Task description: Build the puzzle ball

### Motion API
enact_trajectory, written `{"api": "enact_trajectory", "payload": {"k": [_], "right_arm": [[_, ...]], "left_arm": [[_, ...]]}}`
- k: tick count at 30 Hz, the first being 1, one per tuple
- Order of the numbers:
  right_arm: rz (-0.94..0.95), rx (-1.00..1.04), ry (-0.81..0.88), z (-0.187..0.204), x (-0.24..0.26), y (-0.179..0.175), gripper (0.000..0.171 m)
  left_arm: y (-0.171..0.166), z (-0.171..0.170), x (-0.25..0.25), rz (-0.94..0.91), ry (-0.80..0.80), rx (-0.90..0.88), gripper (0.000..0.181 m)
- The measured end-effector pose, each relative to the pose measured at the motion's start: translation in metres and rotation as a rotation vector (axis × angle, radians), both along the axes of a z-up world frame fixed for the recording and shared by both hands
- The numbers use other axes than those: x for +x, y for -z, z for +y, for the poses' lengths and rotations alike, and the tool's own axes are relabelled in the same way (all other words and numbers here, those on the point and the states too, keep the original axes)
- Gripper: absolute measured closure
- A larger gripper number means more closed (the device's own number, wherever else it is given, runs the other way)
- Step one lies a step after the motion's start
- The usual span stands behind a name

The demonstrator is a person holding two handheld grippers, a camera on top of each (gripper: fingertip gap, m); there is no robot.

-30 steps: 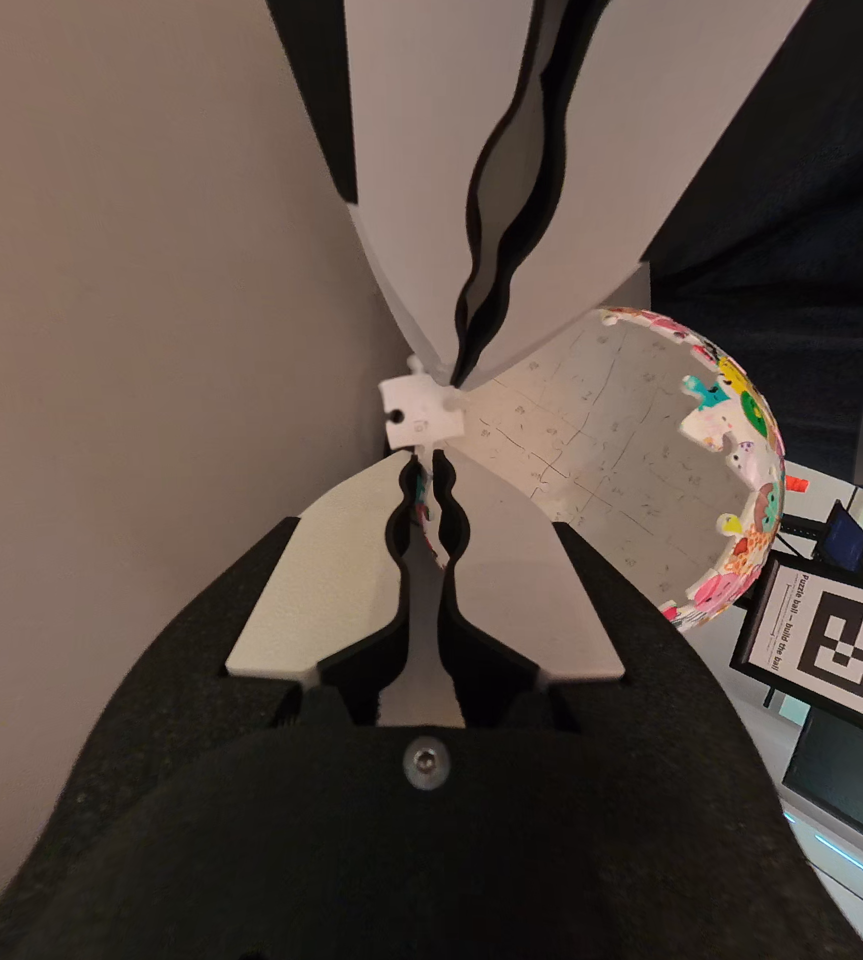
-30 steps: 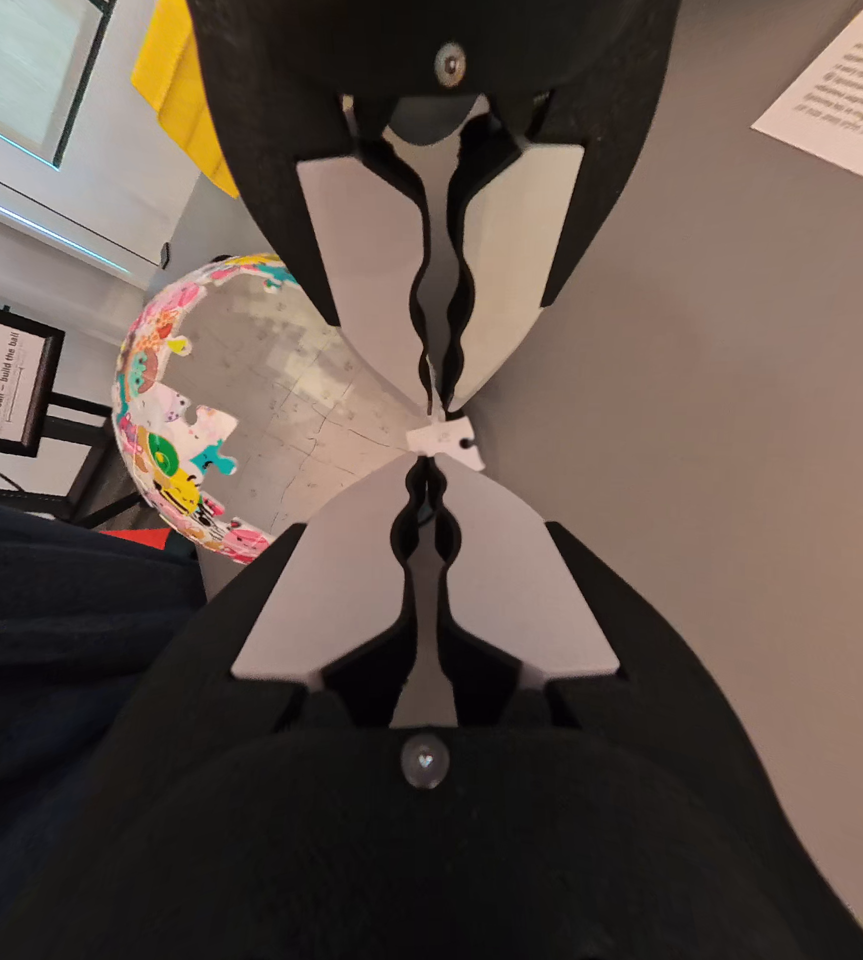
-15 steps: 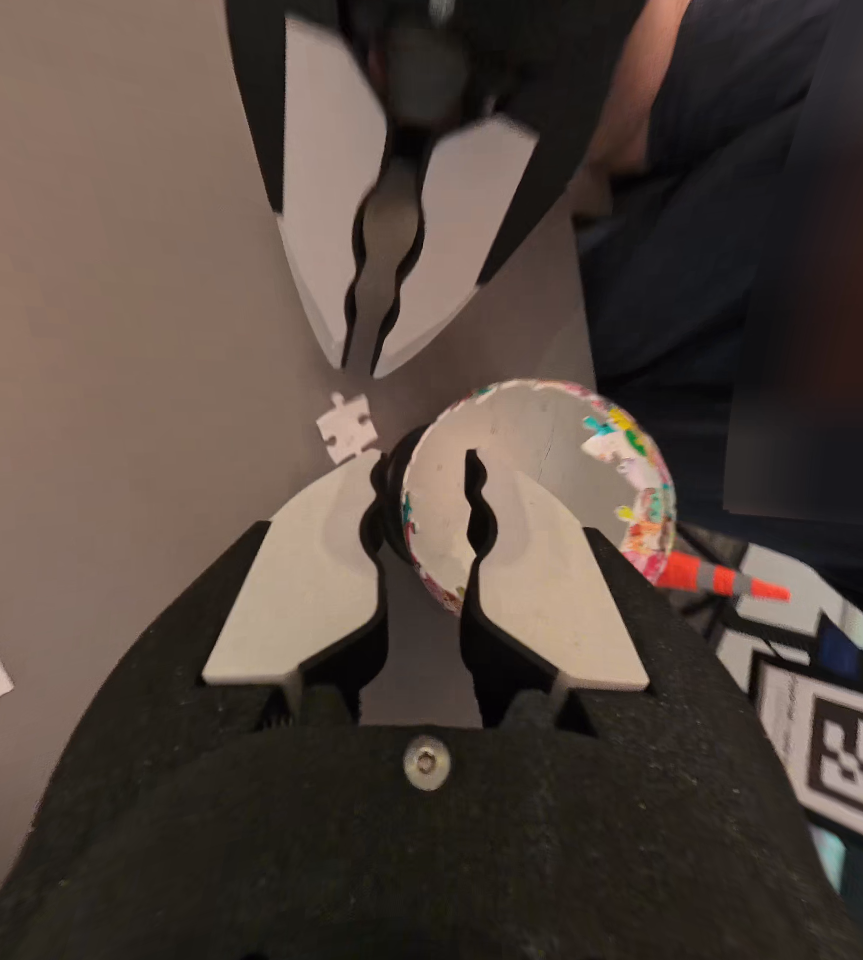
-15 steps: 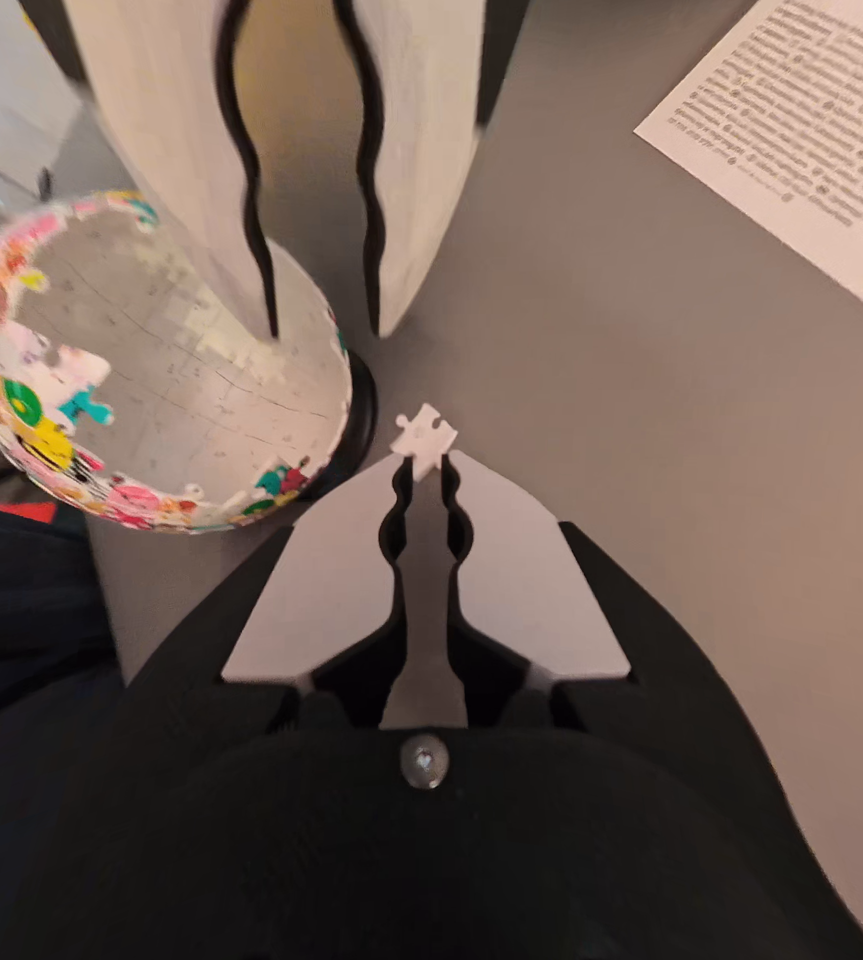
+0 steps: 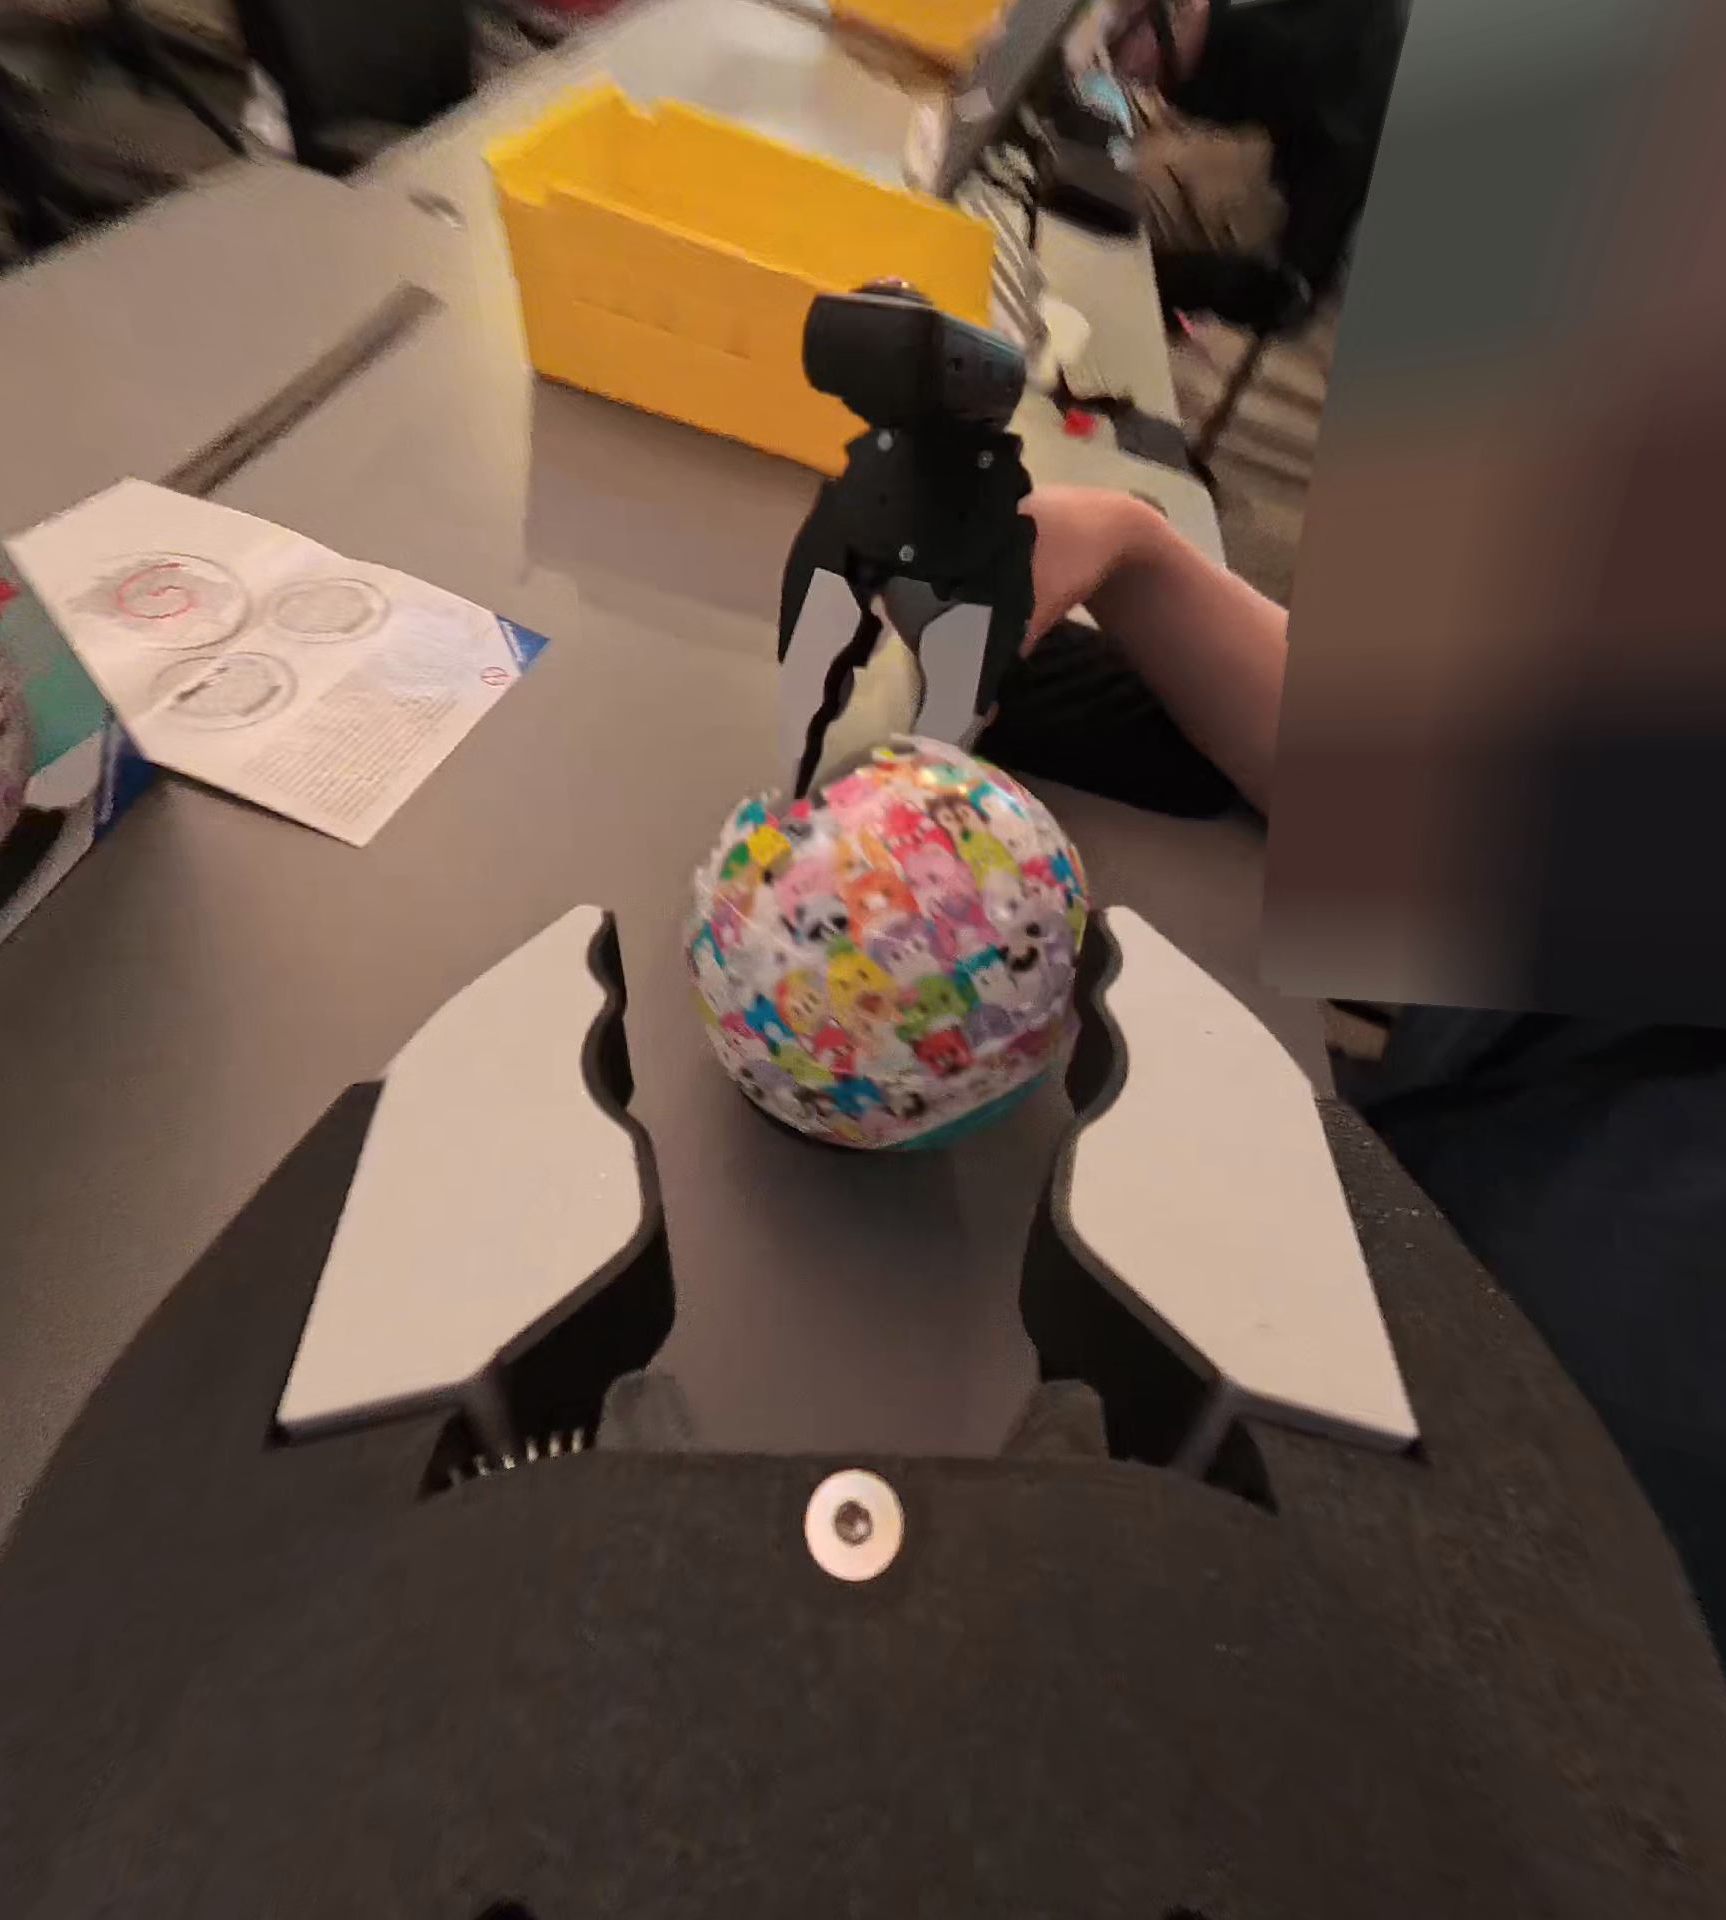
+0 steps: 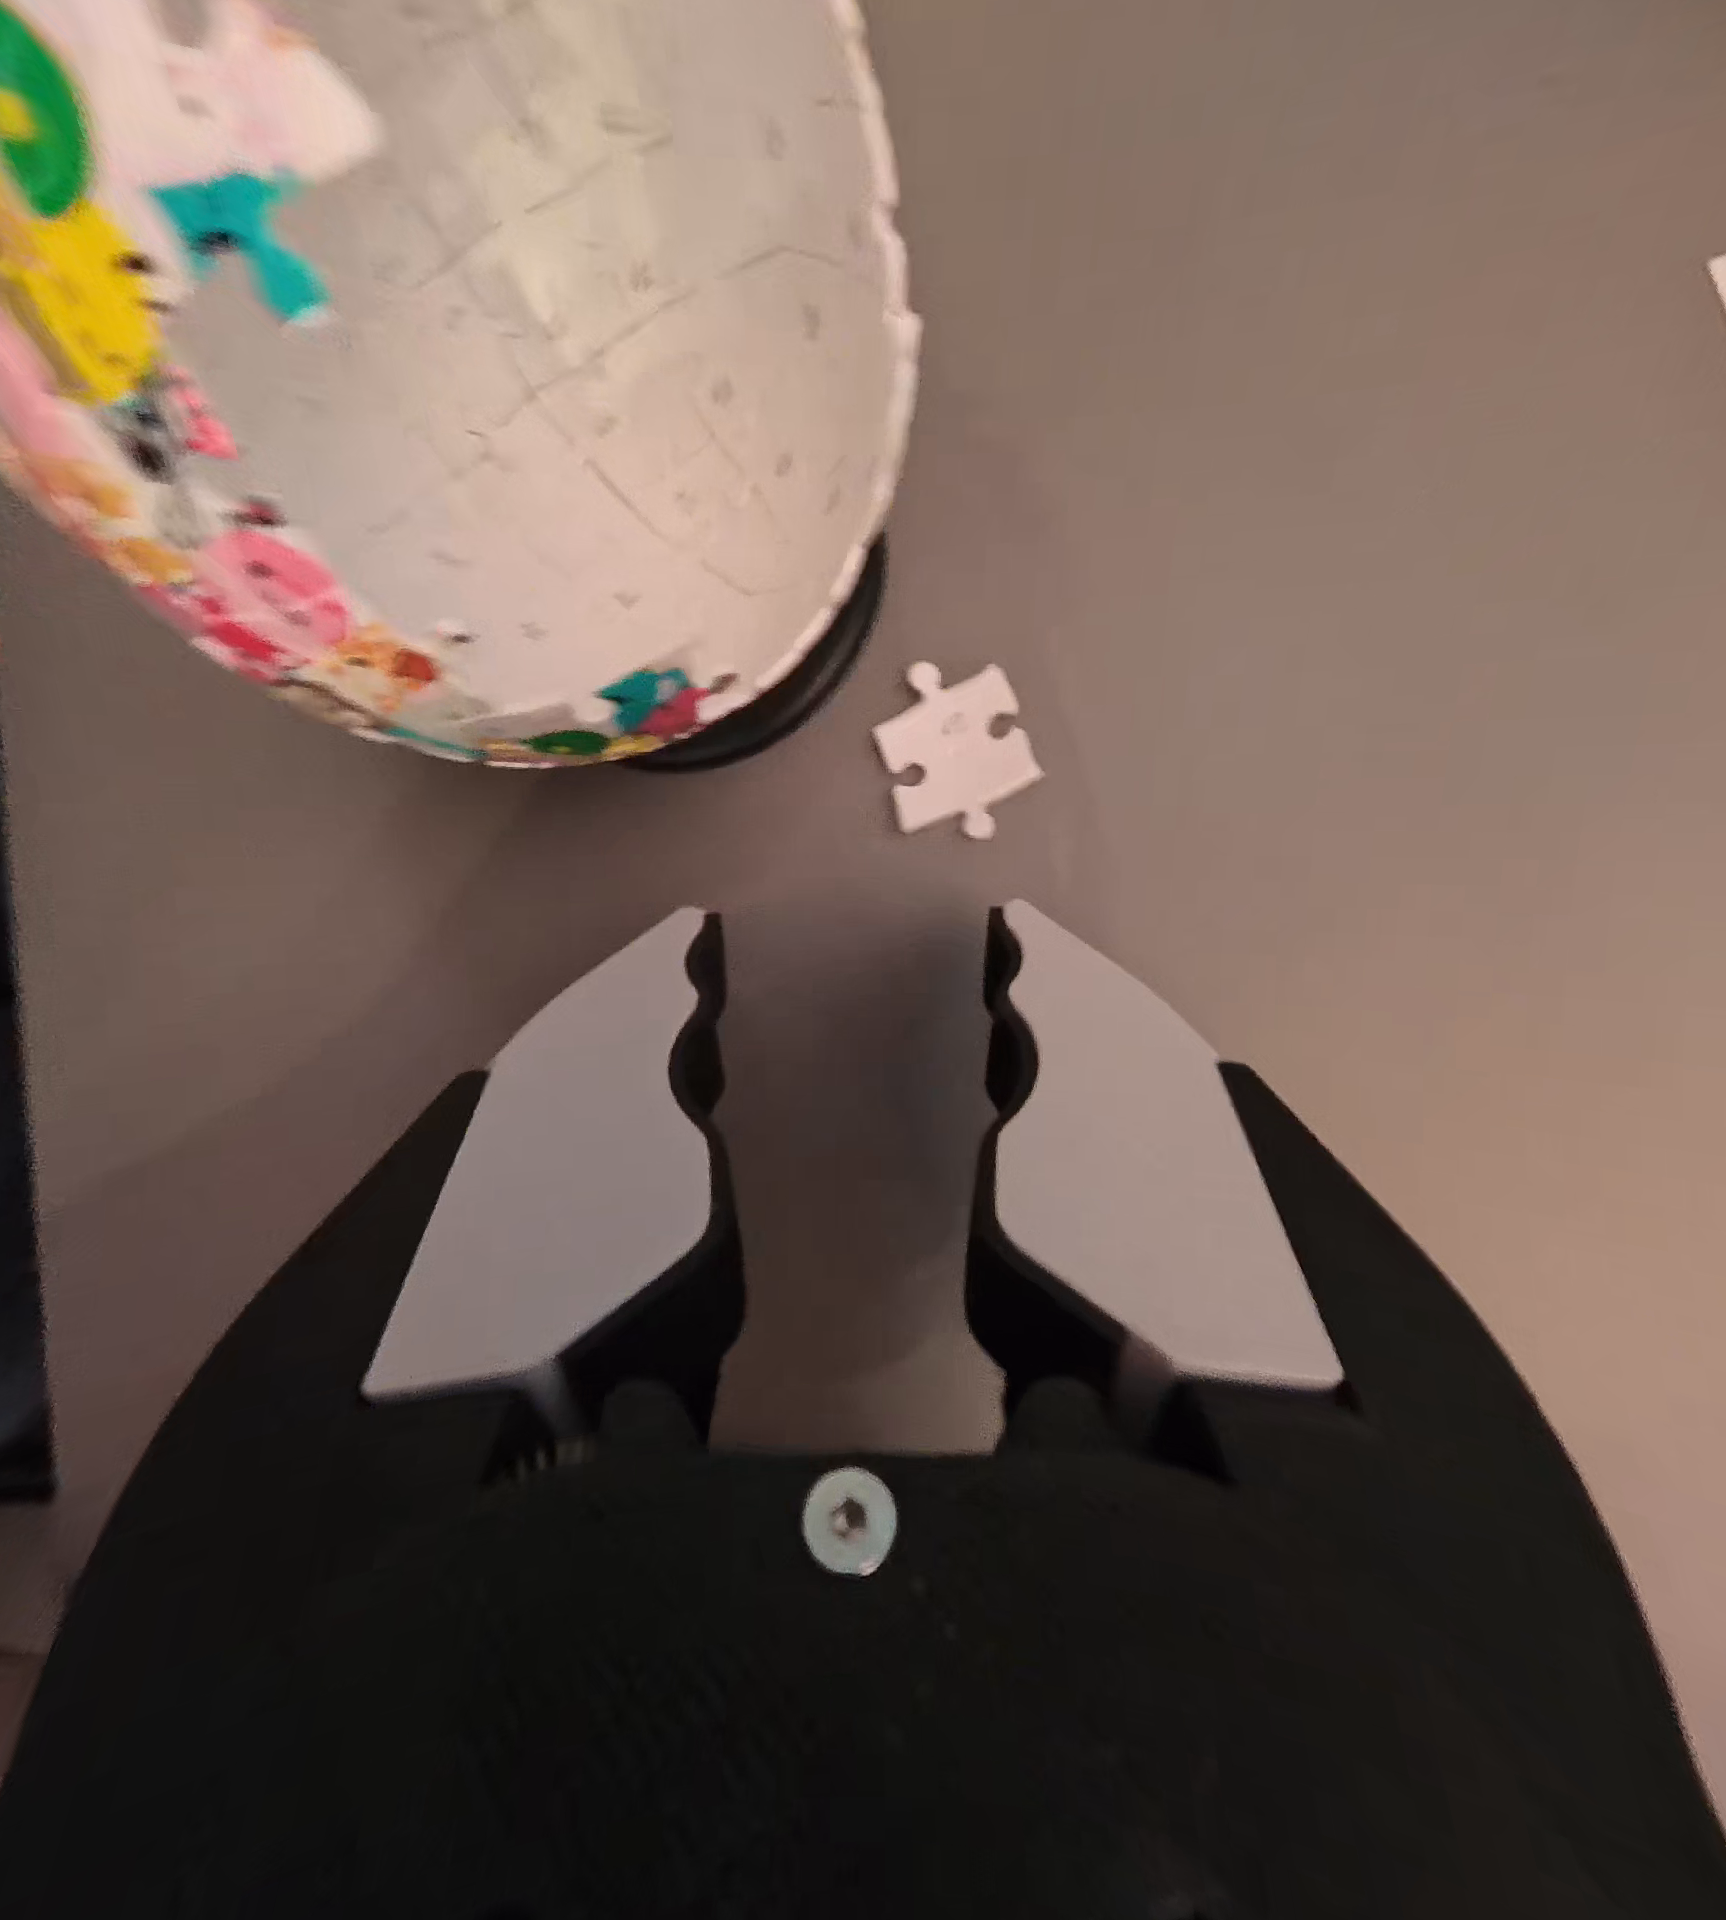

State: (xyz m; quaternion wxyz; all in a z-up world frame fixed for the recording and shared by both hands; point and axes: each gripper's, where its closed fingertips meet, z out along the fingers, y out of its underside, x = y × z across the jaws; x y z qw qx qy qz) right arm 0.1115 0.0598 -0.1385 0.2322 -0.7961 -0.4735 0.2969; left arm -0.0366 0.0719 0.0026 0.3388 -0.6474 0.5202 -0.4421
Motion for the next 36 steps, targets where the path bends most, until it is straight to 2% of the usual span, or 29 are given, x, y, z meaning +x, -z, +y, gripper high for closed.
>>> {"api": "enact_trajectory", "payload": {"k": [1, 4, 7, 9, 10, 12, 17, 23, 29, 36], "right_arm": [[0.034, -0.002, -0.025, -0.005, -0.004, -0.005, 0.115], [0.072, -0.007, -0.100, -0.021, -0.010, -0.012, 0.113], [0.072, -0.002, -0.101, -0.025, -0.011, -0.011, 0.114], [0.062, -0.028, -0.084, -0.028, -0.012, -0.007, 0.114], [0.061, -0.052, -0.091, -0.033, -0.015, -0.004, 0.115], [0.059, -0.076, -0.110, -0.040, -0.021, -0.001, 0.116], [0.051, -0.076, -0.145, -0.047, -0.039, 0.001, 0.116], [0.119, -0.068, -0.098, -0.039, -0.045, -0.010, 0.117], [0.126, -0.076, -0.097, -0.041, -0.048, -0.013, 0.121], [0.110, -0.104, -0.138, -0.052, -0.057, -0.013, 0.123]], "left_arm": [[0.008, -0.010, -0.004, -0.047, -0.062, 0.019, 0.097], [0.044, -0.035, -0.008, -0.069, -0.212, 0.067, 0.088], [0.070, -0.042, -0.002, -0.058, -0.348, 0.164, 0.082], [0.082, -0.041, 0.006, -0.054, -0.400, 0.176, 0.083], [0.089, -0.042, 0.010, -0.037, -0.408, 0.166, 0.078], [0.097, -0.044, 0.019, -0.023, -0.414, 0.146, 0.069], [0.094, -0.039, 0.032, -0.017, -0.503, 0.261, 0.051], [0.100, -0.036, 0.046, 0.052, -0.496, 0.321, 0.045], [0.094, -0.030, 0.045, 0.051, -0.463, 0.348, 0.064], [0.093, -0.028, 0.035, 0.065, -0.367, 0.323, 0.065]]}}
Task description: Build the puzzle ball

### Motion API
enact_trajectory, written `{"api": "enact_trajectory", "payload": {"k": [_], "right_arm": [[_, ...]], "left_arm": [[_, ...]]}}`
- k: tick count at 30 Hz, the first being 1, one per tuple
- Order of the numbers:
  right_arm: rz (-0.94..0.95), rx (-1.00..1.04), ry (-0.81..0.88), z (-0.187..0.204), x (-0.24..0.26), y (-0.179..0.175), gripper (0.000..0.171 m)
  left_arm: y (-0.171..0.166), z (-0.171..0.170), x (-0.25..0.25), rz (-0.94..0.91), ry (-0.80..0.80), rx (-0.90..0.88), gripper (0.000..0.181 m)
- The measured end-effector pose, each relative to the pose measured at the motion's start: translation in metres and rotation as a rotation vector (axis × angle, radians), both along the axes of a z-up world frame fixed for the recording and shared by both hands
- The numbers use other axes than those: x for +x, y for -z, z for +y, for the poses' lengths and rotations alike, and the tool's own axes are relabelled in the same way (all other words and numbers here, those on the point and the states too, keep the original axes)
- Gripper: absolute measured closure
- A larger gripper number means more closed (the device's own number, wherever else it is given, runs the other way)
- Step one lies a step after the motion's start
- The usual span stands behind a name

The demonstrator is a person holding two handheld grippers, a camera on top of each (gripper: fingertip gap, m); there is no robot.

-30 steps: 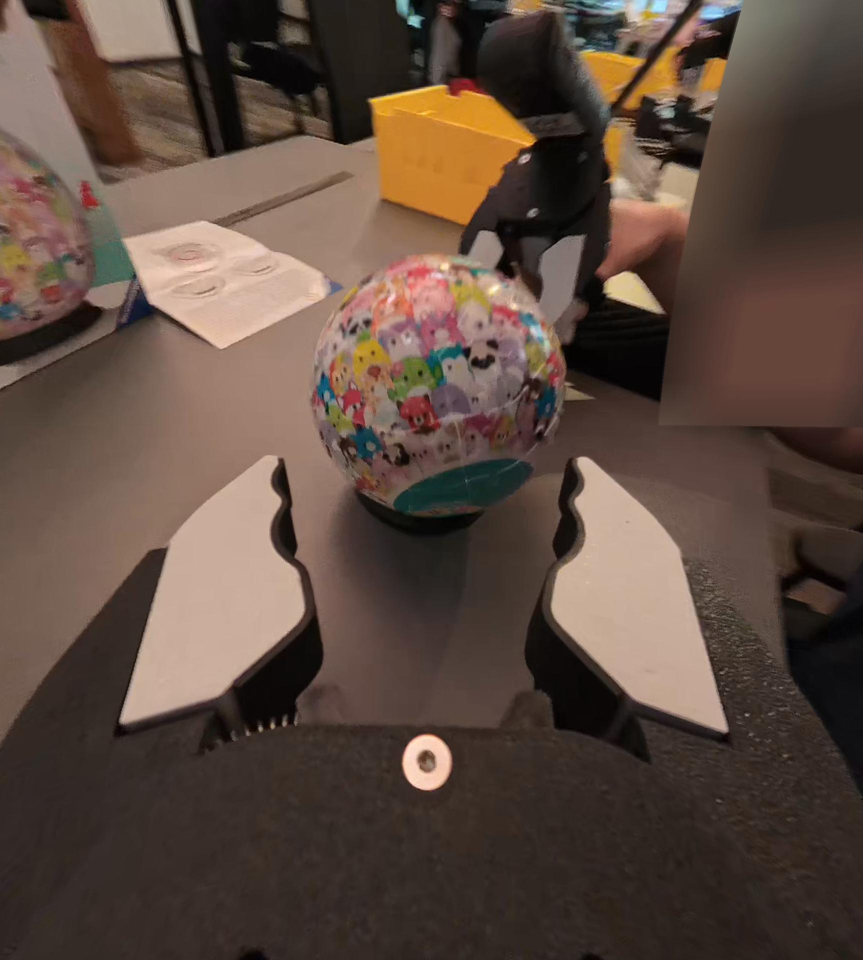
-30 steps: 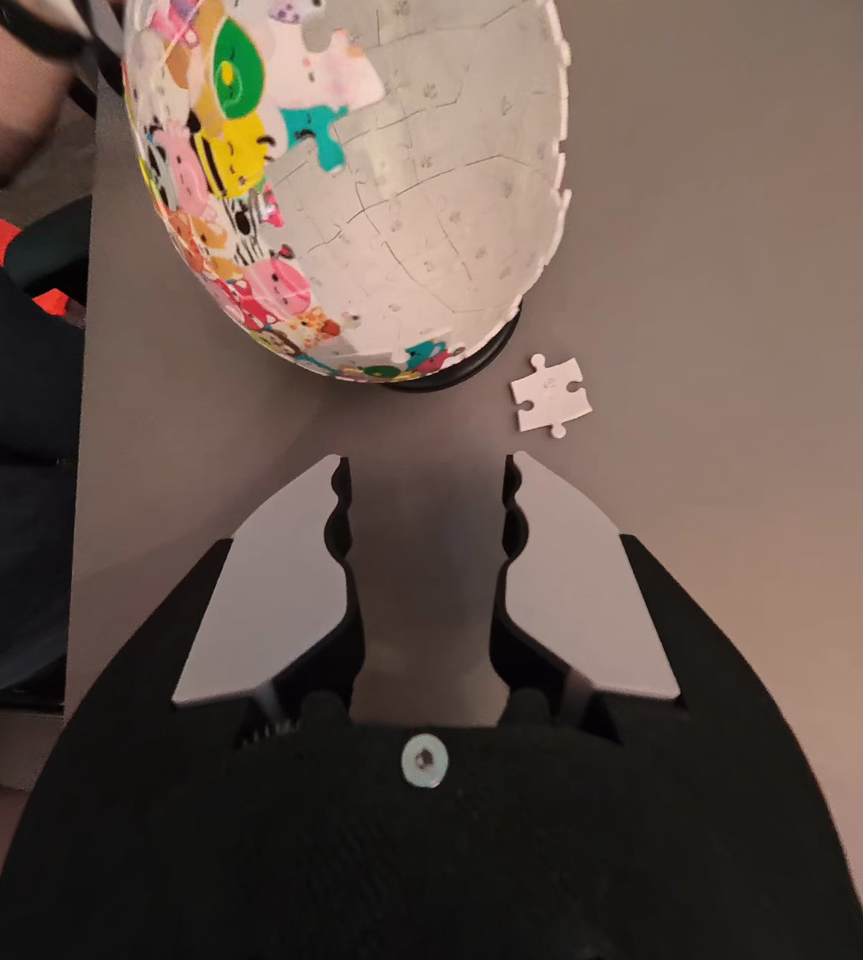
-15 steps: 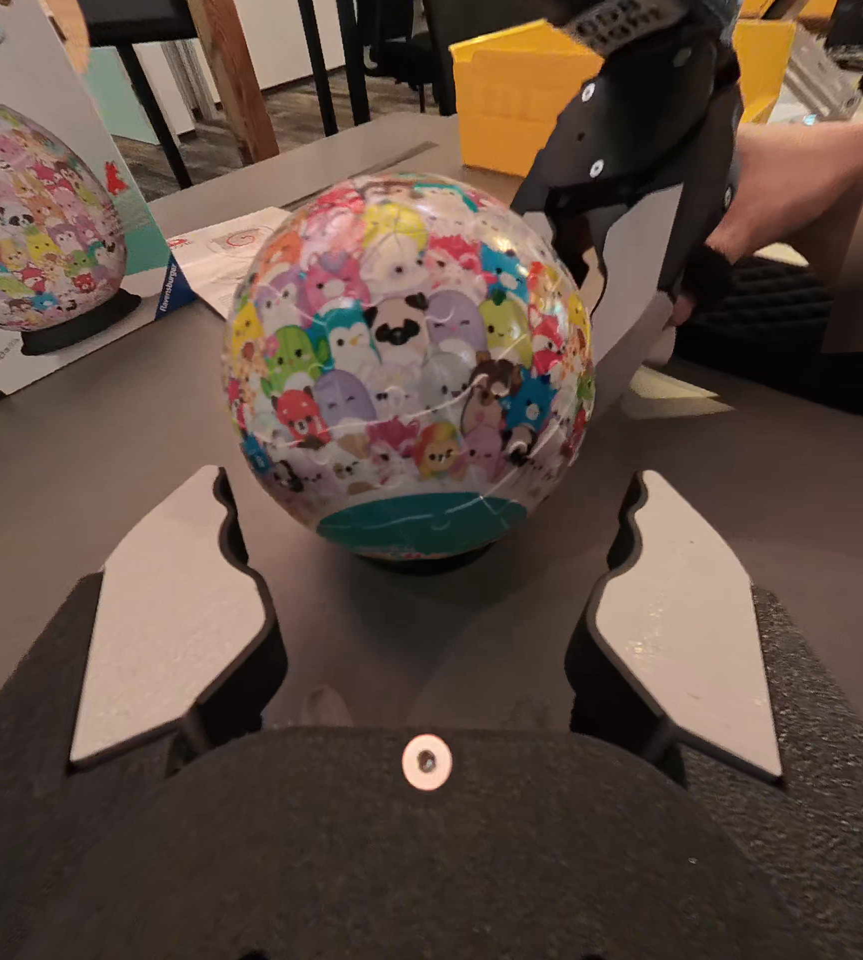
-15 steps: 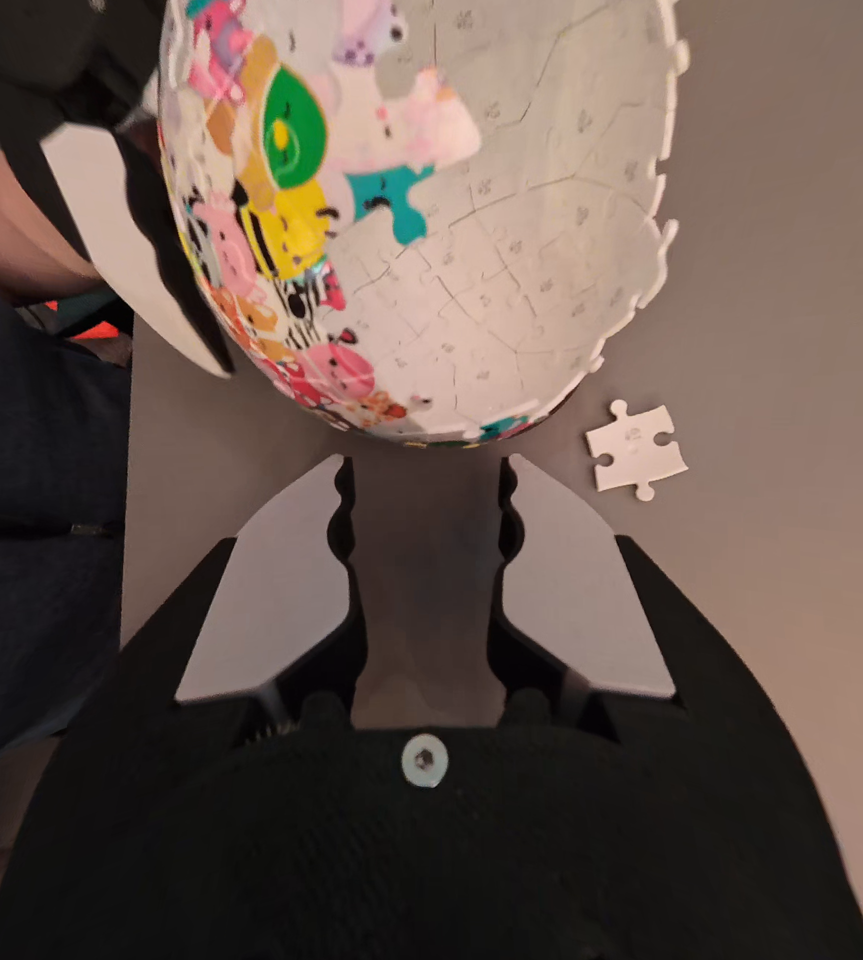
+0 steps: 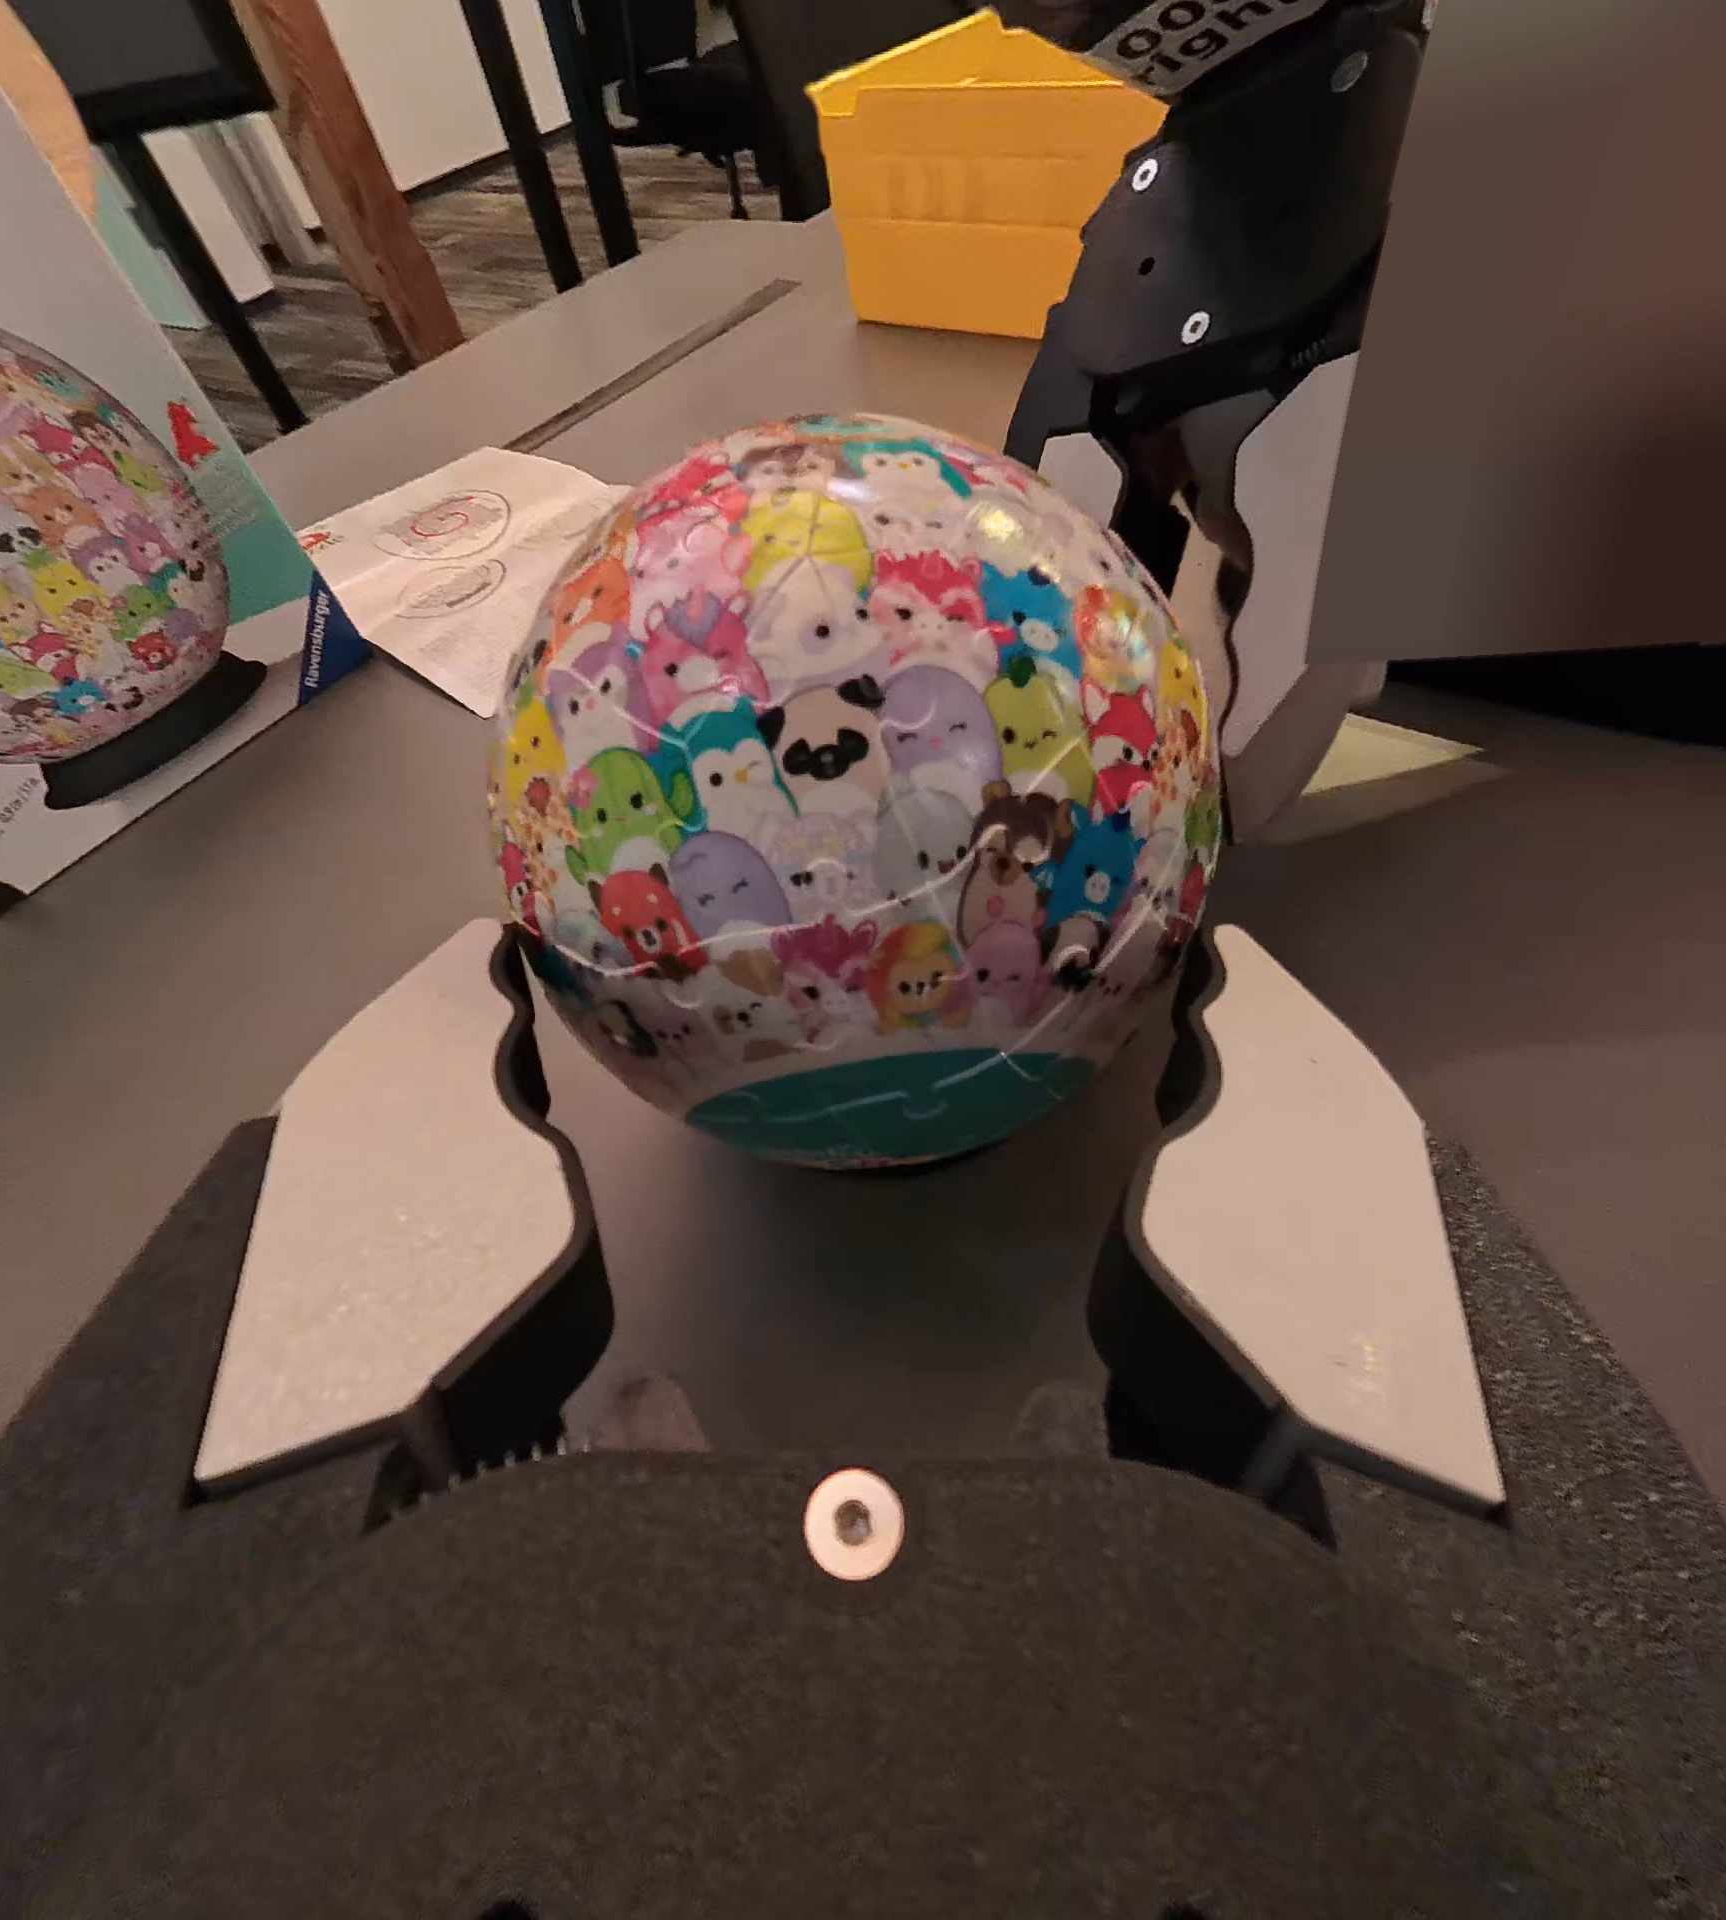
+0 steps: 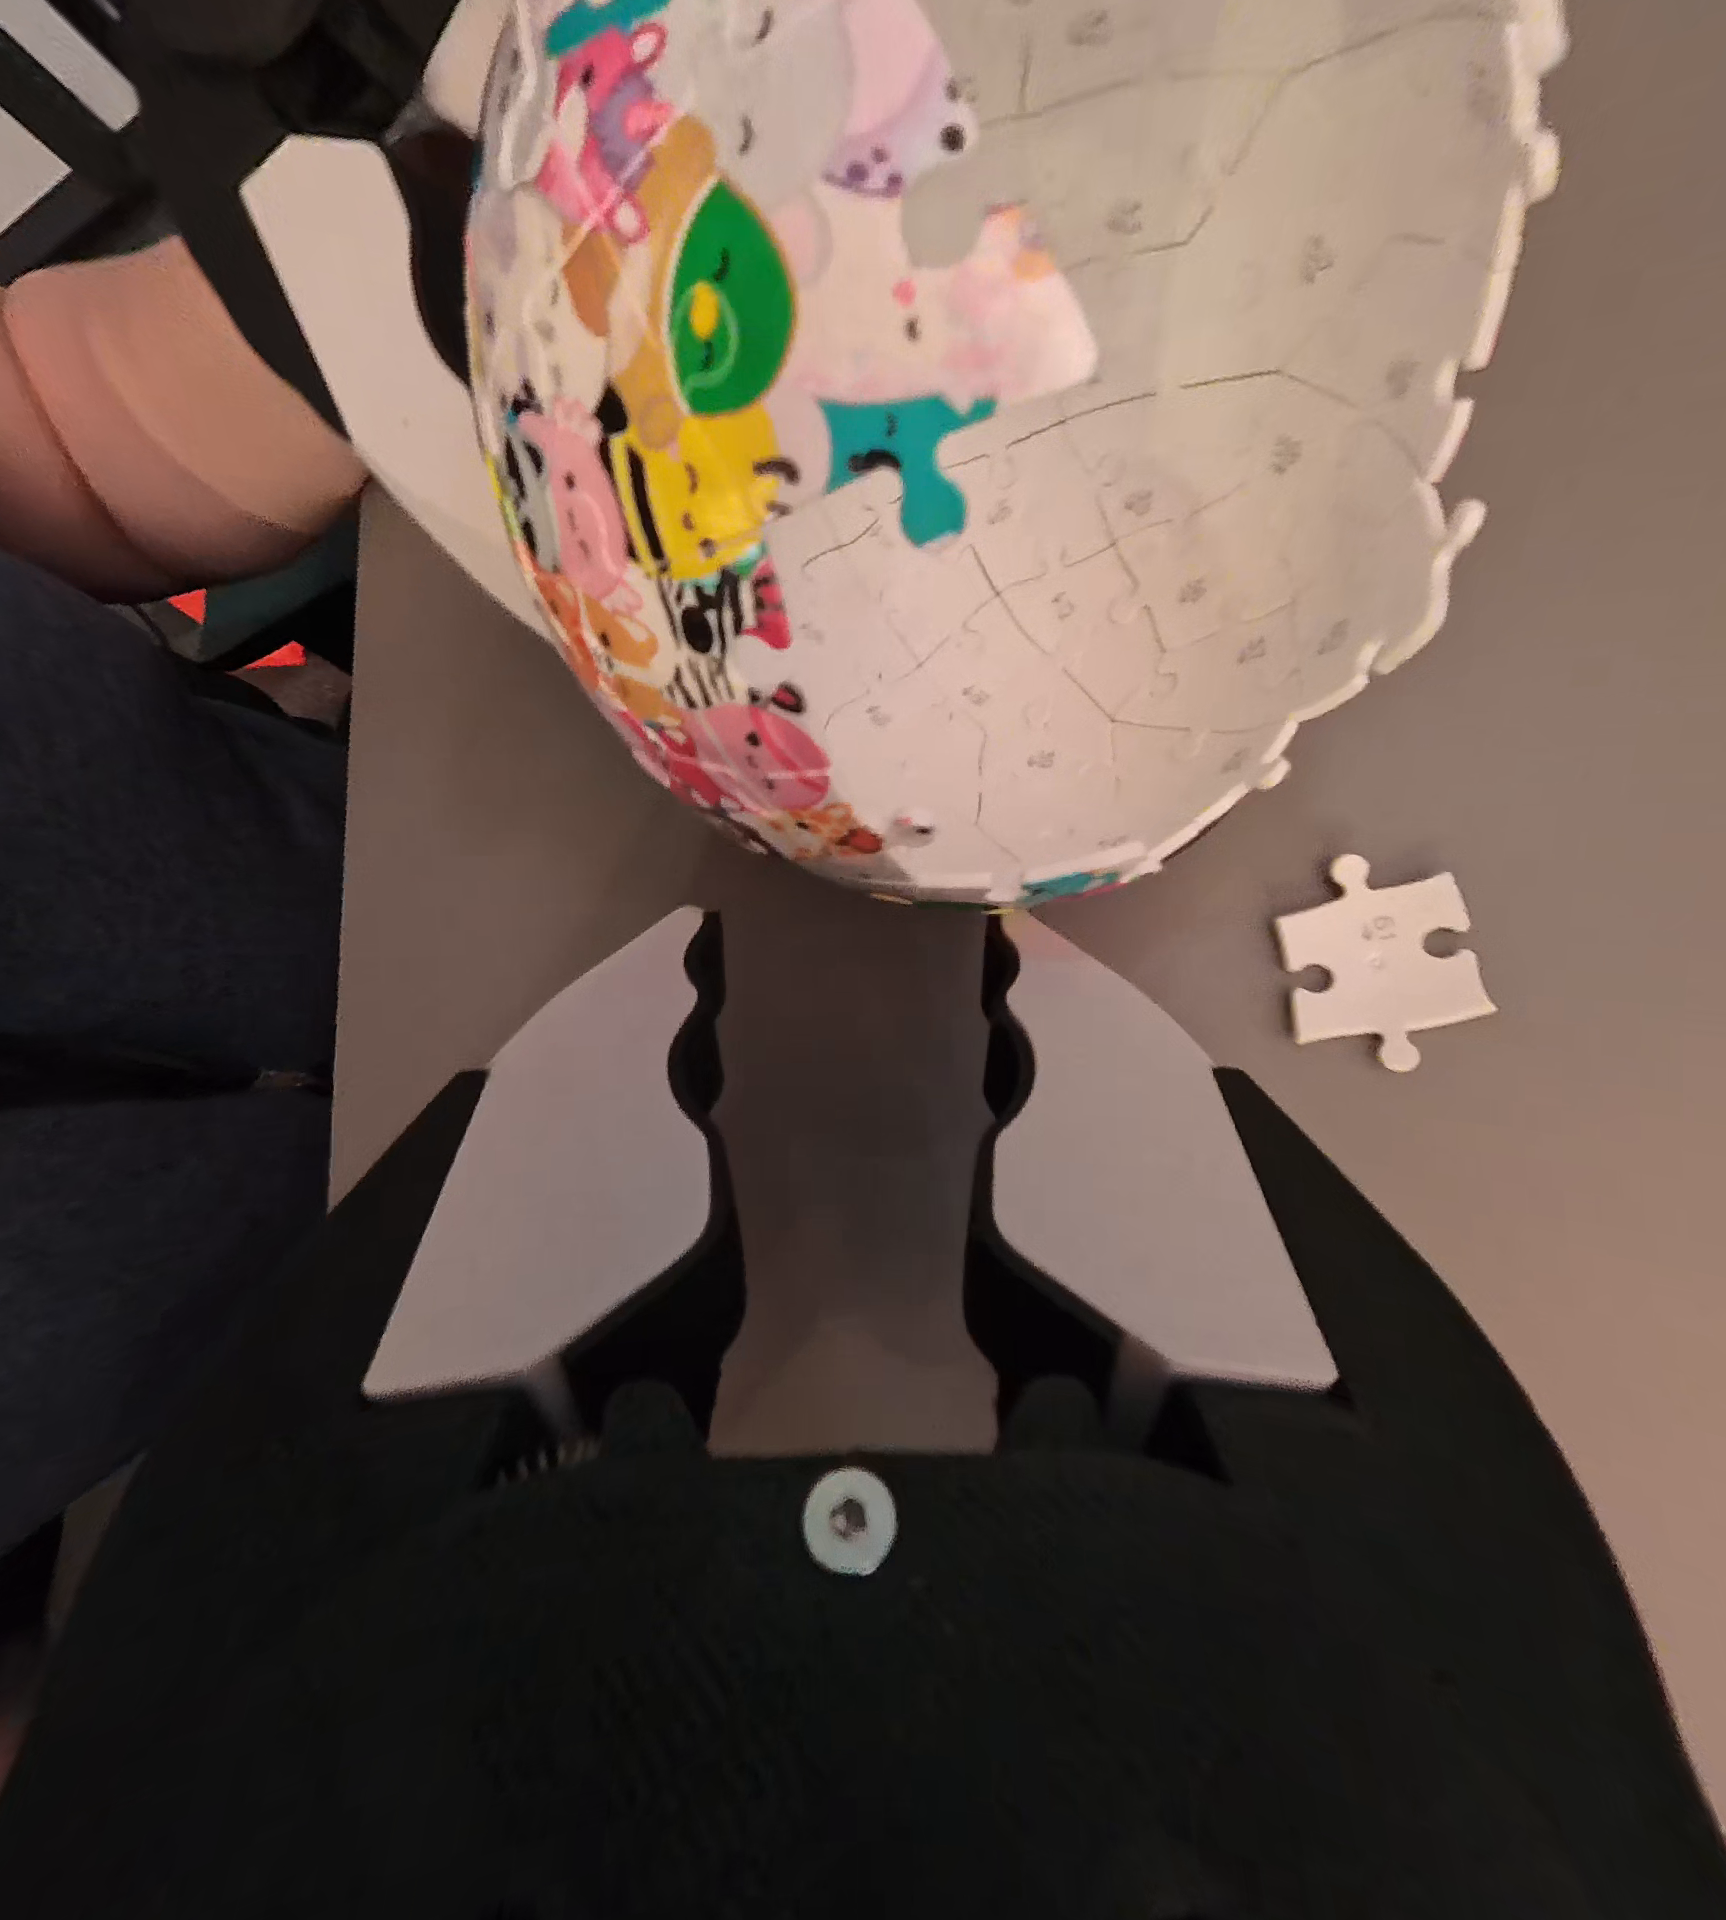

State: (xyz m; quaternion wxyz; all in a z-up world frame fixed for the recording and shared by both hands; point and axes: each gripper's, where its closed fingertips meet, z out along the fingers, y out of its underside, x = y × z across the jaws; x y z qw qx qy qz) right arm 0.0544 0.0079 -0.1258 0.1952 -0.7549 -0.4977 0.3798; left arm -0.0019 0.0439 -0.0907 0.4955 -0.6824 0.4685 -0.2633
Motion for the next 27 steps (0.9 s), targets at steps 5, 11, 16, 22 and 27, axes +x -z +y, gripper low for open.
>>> {"api": "enact_trajectory", "payload": {"k": [5, 11, 16, 22, 27], "right_arm": [[-0.141, 0.111, 0.021, 0.012, 0.024, 0.012, 0.128], [-0.069, 0.372, 0.169, 0.064, 0.031, 0.000, 0.125], [-0.134, 0.341, 0.139, 0.077, 0.035, 0.018, 0.124], [-0.154, 0.296, 0.107, 0.079, 0.037, 0.030, 0.126], [-0.160, 0.292, 0.092, 0.082, 0.034, 0.032, 0.140]], "left_arm": [[-0.001, 0.000, -0.009, 0.033, 0.055, -0.016, 0.066], [-0.005, 0.001, -0.011, 0.038, 0.084, -0.024, 0.068], [-0.006, 0.002, -0.012, 0.036, 0.103, -0.024, 0.069], [-0.008, 0.004, -0.014, 0.014, 0.118, -0.035, 0.070], [-0.018, 0.002, -0.017, -0.034, 0.118, -0.020, 0.067]]}}
